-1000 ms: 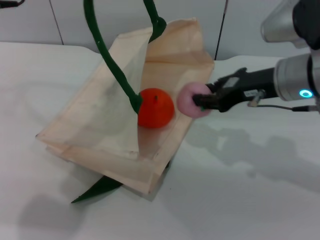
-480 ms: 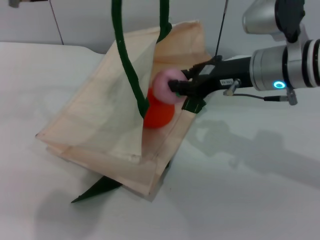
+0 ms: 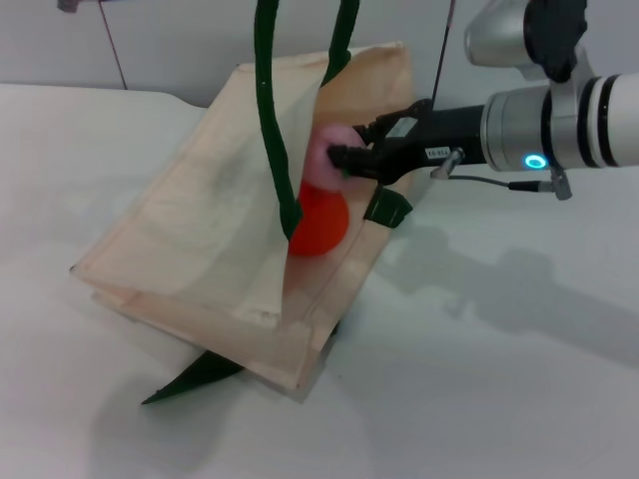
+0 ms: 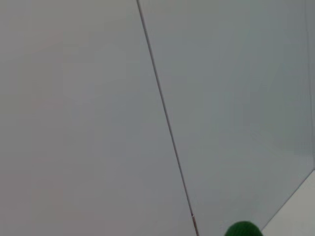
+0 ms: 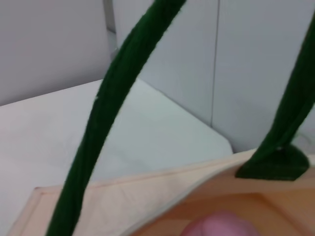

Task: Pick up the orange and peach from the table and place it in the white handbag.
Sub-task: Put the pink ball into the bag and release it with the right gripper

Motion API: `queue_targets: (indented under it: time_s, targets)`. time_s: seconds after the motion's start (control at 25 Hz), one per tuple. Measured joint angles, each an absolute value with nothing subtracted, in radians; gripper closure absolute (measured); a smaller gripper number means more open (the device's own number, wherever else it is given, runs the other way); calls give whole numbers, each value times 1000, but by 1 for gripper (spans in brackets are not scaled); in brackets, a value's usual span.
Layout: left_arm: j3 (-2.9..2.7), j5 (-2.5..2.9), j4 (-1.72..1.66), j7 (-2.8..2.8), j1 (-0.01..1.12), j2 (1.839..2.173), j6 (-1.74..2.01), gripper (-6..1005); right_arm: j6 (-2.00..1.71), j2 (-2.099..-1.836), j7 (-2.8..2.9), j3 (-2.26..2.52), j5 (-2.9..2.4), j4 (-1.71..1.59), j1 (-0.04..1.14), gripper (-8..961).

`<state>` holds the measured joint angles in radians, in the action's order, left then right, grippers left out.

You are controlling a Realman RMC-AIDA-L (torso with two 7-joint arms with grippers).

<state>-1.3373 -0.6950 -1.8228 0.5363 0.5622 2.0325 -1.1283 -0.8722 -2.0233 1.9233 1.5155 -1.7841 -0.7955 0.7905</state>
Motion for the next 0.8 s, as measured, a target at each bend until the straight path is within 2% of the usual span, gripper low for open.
queue_targets:
  time_s: [0.8]
  targets:
    - [-1376, -709, -1836, 534, 575, 2032, -1126, 846, -820, -2023, 1823, 1519, -1726, -692, 846, 626]
